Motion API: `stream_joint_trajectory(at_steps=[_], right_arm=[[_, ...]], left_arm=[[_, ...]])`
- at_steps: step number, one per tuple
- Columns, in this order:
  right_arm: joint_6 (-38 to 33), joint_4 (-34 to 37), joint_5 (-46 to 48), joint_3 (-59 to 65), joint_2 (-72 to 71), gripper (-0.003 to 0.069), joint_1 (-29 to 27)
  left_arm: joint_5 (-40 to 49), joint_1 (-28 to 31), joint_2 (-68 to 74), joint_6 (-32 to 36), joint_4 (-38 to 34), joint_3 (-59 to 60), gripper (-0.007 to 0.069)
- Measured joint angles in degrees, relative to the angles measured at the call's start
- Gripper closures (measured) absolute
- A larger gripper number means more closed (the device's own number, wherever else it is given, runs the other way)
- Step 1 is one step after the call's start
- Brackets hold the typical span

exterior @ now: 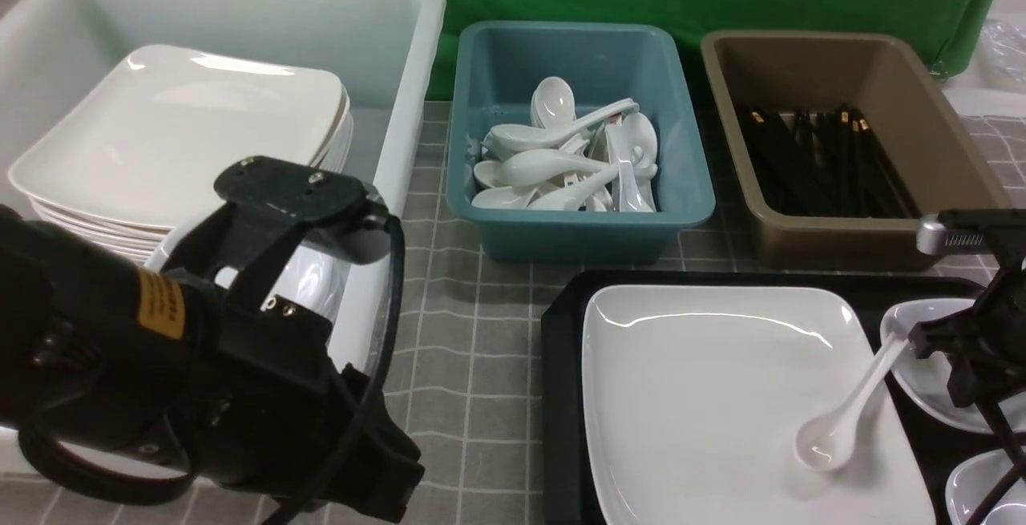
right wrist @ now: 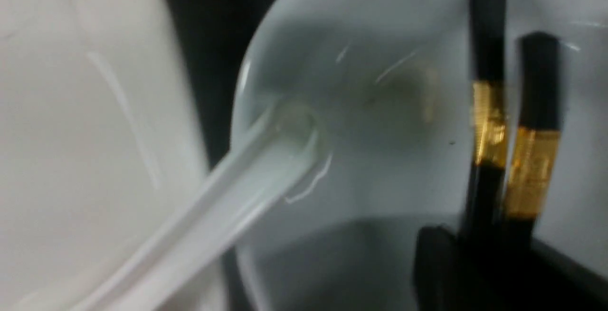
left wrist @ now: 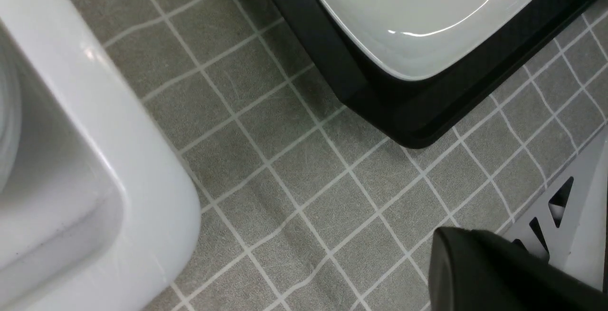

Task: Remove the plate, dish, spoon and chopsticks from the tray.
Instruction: Use the right arm to grab a pair of chopsticks from the plate, then use the right arm to put the chopsticks into the small storage box on the right

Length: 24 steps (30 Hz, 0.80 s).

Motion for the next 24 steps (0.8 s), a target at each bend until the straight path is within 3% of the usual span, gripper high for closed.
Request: stream_joint_trajectory(at_steps=[14,17,24], right_arm=[[1.5,0.3,0.7,-1.2,-15.1,0.0512,0.0],[1.9,1.6,-6.3,-5.6,-17.0,0.0512,0.0],[9.8,3.8,-41.1,-14.0,-11.5,0.0512,0.0]], left_arm=[[-5.2,0.0,0.0,1.7,1.1,0.0,0.0605],[-10.2,0.0,0.0,4.5,1.1,0.0,0.0605],[-22.6,0.0,0.0,6.9,1.3,0.0,0.0605]])
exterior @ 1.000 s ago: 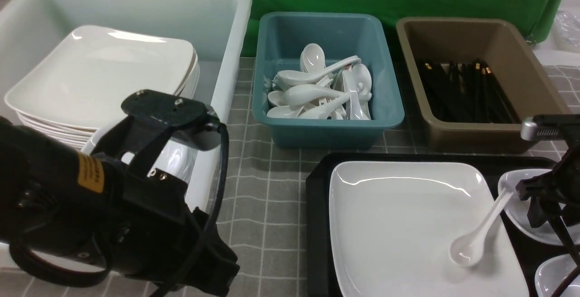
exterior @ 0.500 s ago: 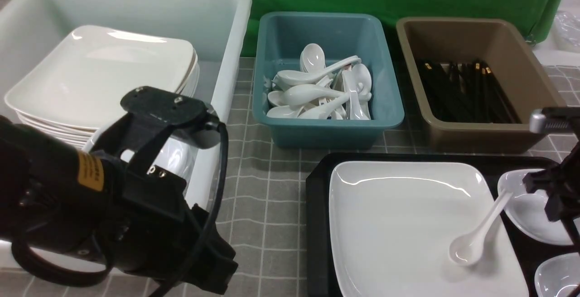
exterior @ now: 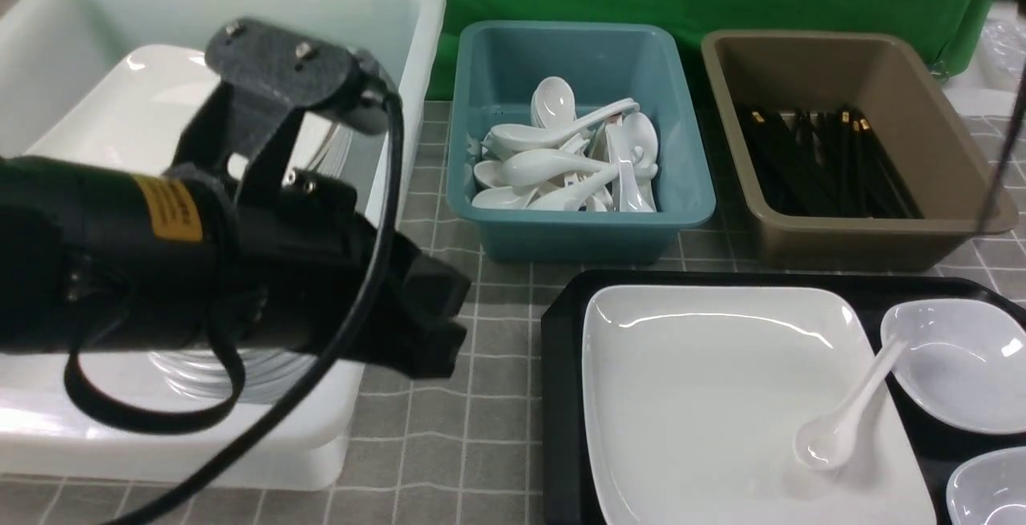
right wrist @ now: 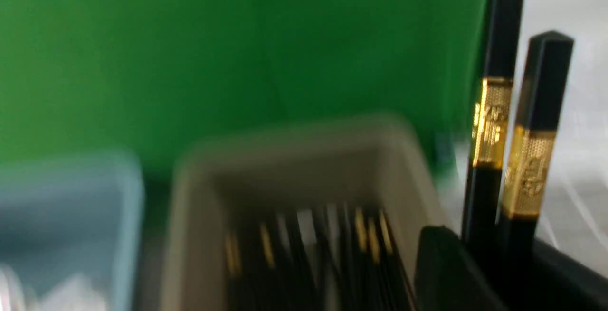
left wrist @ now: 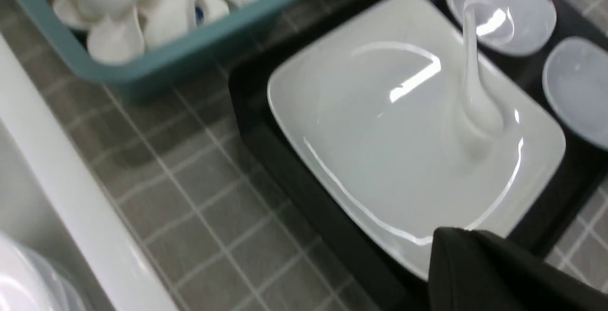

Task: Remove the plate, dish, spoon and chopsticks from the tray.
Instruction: Use the right arm to put the chopsticks into the small storage box on the right, then use the left arm to grab a soup spoon from the plate

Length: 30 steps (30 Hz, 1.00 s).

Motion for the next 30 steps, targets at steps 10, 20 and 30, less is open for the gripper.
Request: stream_joint_trajectory(at_steps=[10,20,30], right_arm=[[4.5,0.3,-12.6,-7.9,18.1,0.0508,0.5],[0.8,0.4,12.7,-10.0,14.2,0.0197,3.1],[-11.2,0.5,51.7,-7.5,-13.3,0.0596,3.1]], left_arm=[[-0.6,0.0,0.0,1.0,0.0,0.1,0.0605],[0.0,0.0,1.1,2.1,0.0,-0.2,0.0605],[13.2,-2.7,24.6,2.3,0.8,-22.9,0.0605]])
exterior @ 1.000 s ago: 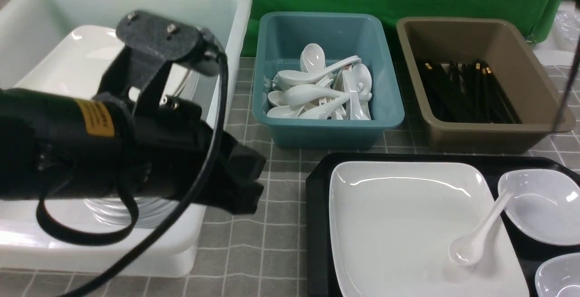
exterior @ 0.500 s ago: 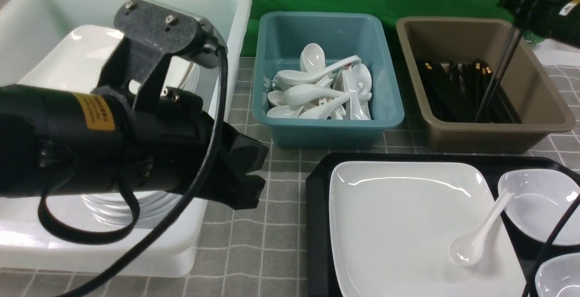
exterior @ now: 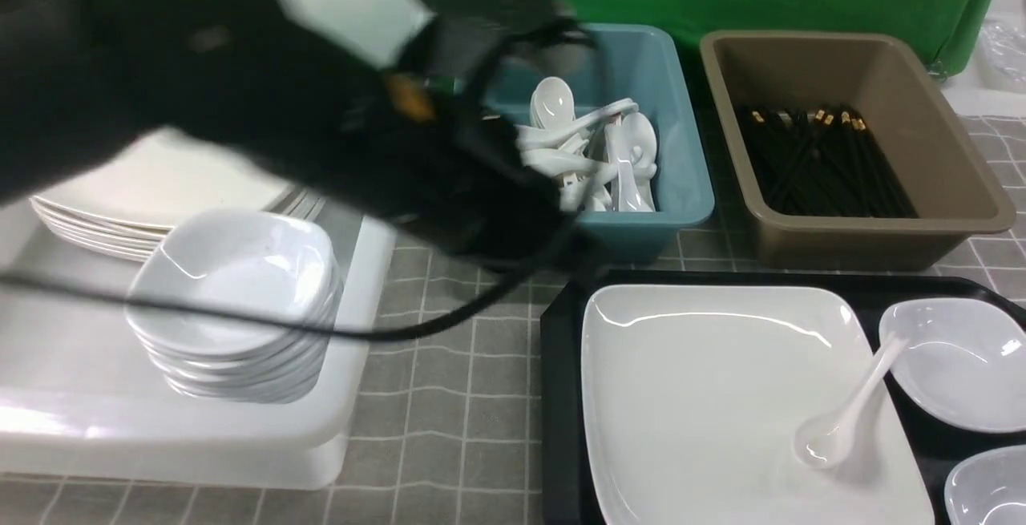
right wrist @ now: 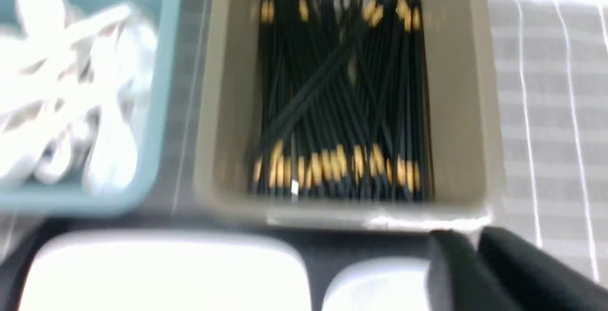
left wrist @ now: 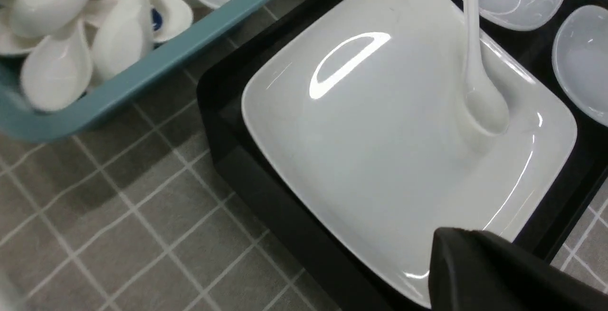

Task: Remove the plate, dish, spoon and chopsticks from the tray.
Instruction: Use the left arm to grab a soup spoon from the plate

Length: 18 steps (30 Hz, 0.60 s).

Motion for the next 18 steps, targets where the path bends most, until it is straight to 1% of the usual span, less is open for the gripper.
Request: stream_joint_trajectory(at_steps=[2,4,7,9,11,13,15,17,18], right_arm=[[-0.5,0.0,5.5,4.8,-7.7,0.0627,0.0],[-0.7,0.0,8.4,10.9,-14.7,0.0632,0.0],[-0.5,0.0,9.8,18.6,-22.4,0.0632,0.0],[-0.2,0.0,10.0,22.0,-25.1,0.0632,0.0],[1.3,0.0,10.0,26.4,-29.9,0.0632,0.0],[2.4,0.0,9.8,30.1,-33.1,0.0632,0.0],[2.9,0.0,9.3,33.9,-36.7,0.0632,0.0],[3.4,0.0,8.8,36.2,-38.6,0.0632,0.0],[3.4,0.0,8.6,37.1,-39.2,0.0632,0.0]], left_arm=[[5.4,-3.0,10.9,0.0,1.0,-11.2,0.0605],[10.4,-5.4,20.1,0.0,1.0,-21.7,0.0605],[14.8,-7.6,29.0,0.0,1.1,-32.6,0.0601],[16.4,-8.6,32.6,0.0,1.3,-37.1,0.0597],[17.8,-9.9,37.2,0.6,2.0,-43.0,0.0577],[18.2,-11.3,41.3,1.5,2.6,-48.0,0.0533],[17.3,-13.1,45.9,1.8,2.9,-53.3,0.0459],[15.2,-14.5,48.9,2.0,3.3,-56.0,0.0369],[14.0,-15.2,50.1,2.0,4.1,-56.6,0.0310]])
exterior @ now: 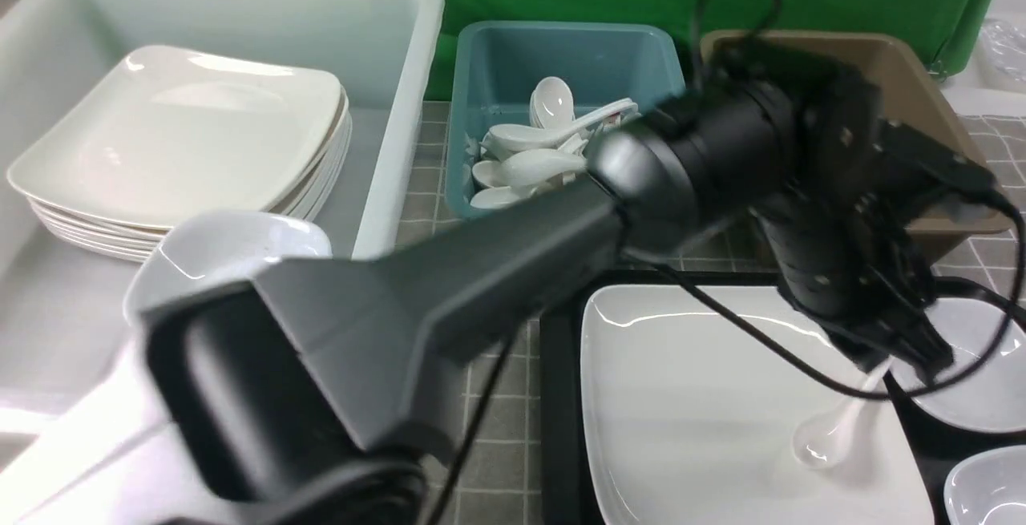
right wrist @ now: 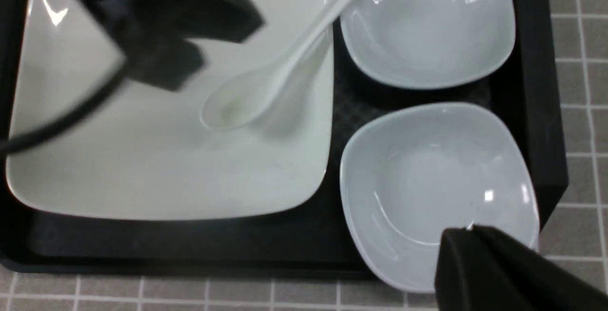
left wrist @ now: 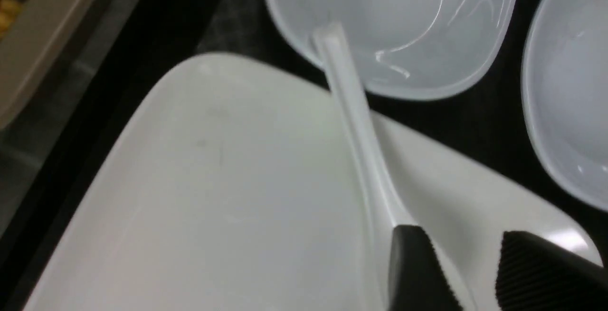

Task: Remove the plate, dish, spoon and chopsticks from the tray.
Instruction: Use the left arm to grab a soup spoon from the plate

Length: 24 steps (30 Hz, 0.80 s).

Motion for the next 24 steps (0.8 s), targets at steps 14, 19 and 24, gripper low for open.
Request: stream_joint_trajectory(at_steps=[14,19,24], right_arm=[[-1.7,0.0,-0.1,1.0,-0.6,0.0634,0.0],[-2.4,0.0,-0.9,1.0,-0.6,0.0634,0.0],[-2.4,0.1,-1.2,1.0,-0.6,0.0635,0.0]], left_arm=[[-10.7,-1.6,9.0,-3.2,3.3,-0.5,0.0137],[-7.4,-1.6,8.8,-7.7,4.0,-0.7,0.0466],[2.3,-1.6,5.2,-11.1,12.1,-1.2,0.0490]])
